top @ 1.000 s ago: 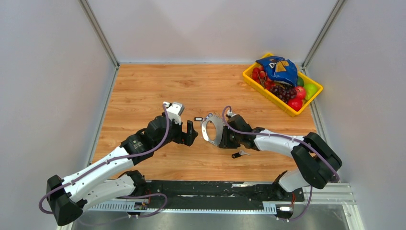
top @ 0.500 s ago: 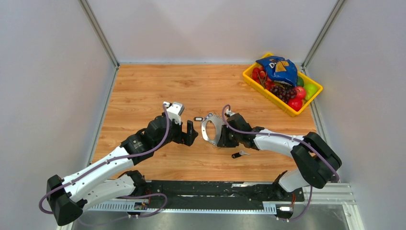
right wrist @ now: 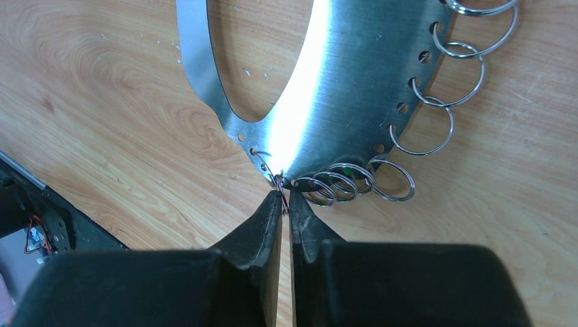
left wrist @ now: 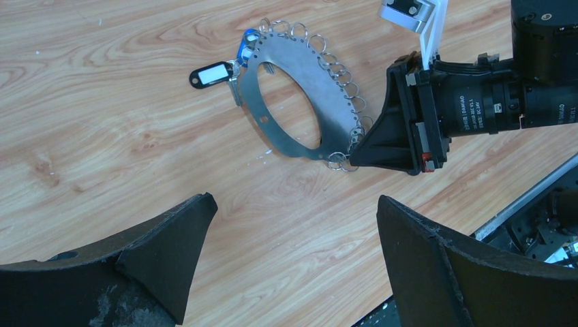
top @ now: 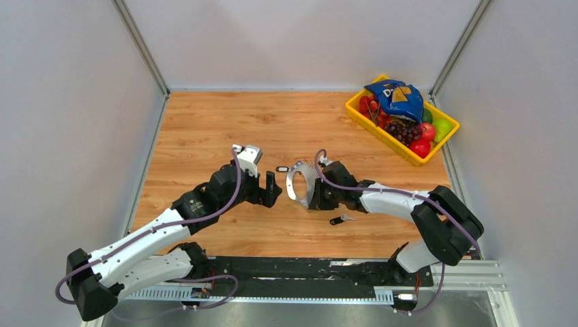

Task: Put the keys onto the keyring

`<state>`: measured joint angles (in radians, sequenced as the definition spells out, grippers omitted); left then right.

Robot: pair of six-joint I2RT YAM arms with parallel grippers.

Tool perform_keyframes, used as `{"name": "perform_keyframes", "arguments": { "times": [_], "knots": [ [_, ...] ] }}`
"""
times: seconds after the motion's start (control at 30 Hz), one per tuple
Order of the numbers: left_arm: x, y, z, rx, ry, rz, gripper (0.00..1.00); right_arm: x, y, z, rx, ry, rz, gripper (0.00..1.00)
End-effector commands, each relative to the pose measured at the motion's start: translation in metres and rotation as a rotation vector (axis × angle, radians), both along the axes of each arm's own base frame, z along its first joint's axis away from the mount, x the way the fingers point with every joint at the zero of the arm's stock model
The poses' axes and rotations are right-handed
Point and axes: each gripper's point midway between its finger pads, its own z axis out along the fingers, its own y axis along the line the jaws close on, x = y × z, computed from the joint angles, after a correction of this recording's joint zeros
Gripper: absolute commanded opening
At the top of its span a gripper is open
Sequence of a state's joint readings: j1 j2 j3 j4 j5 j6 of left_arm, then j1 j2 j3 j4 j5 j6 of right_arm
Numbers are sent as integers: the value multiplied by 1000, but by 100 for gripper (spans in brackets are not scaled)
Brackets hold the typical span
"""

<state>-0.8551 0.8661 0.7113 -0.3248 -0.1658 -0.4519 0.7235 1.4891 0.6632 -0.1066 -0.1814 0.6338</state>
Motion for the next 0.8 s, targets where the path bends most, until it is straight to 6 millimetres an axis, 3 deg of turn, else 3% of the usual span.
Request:
{"name": "perform_keyframes", "arguments": {
  "times": [0.0, 0.07, 0.37, 0.6, 0.77],
  "knots": [
    [2, -3, 7, -27, -15, 2, 100, 10, 14, 13, 49, -42, 19, 7],
    [2, -3, 7, -29, -15, 3, 100, 9, 14, 14, 50, -42, 20, 0],
    [-2, -8, 17, -58, -18, -27, 100, 7, 17, 33, 97, -83, 49, 0],
    [-14, -23, 41, -132, -35, -131, 100, 9, 21, 96, 195, -211, 82, 0],
    [-30, -36, 68, -196, -77, -265, 100, 7, 24, 127, 206, -255, 141, 0]
  ]
}}
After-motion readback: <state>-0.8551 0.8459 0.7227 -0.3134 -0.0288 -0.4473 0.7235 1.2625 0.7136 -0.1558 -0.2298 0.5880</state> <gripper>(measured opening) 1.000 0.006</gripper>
